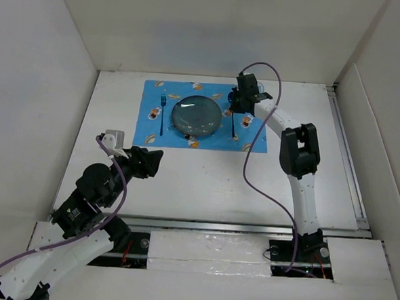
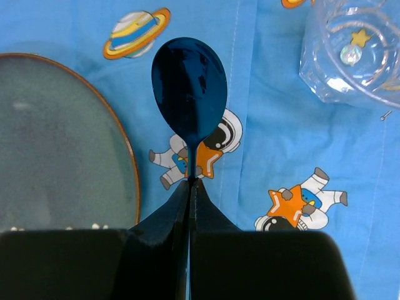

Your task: Set the dinner table for one person

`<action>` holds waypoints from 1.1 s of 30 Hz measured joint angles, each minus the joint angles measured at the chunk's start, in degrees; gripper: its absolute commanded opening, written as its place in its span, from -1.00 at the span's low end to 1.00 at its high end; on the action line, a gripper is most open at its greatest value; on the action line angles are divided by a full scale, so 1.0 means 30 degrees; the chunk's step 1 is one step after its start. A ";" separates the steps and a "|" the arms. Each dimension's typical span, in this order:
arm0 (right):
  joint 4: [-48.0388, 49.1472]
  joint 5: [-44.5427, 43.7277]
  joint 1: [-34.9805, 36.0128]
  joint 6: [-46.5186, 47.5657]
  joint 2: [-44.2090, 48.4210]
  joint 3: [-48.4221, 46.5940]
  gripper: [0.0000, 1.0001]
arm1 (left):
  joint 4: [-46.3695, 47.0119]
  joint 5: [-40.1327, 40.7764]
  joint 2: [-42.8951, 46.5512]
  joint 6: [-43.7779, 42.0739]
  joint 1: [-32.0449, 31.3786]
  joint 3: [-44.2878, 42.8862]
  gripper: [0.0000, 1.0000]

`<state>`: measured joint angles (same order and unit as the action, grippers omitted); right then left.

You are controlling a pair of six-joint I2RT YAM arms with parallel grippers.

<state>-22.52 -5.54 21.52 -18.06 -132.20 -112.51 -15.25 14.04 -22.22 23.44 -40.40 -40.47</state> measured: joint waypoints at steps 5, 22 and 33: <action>-0.0386 -0.0036 -0.0153 -0.0546 -0.0852 -0.0291 -1.00 | -0.0036 -0.0007 -0.0197 0.0000 0.0000 0.0000 0.13; 0.0248 -0.0350 -0.0663 -0.1537 -0.1362 0.0233 0.14 | -0.0160 0.0284 -0.0692 0.0015 0.0000 -0.0007 0.47; 0.1464 0.0998 -0.0168 -0.1231 0.7176 0.6091 0.11 | -0.0270 0.0794 -0.0765 0.0153 0.0000 -0.0007 0.74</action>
<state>-18.13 -2.55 21.02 -21.76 -110.67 -94.24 -16.05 16.43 -24.51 23.90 -40.40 -40.49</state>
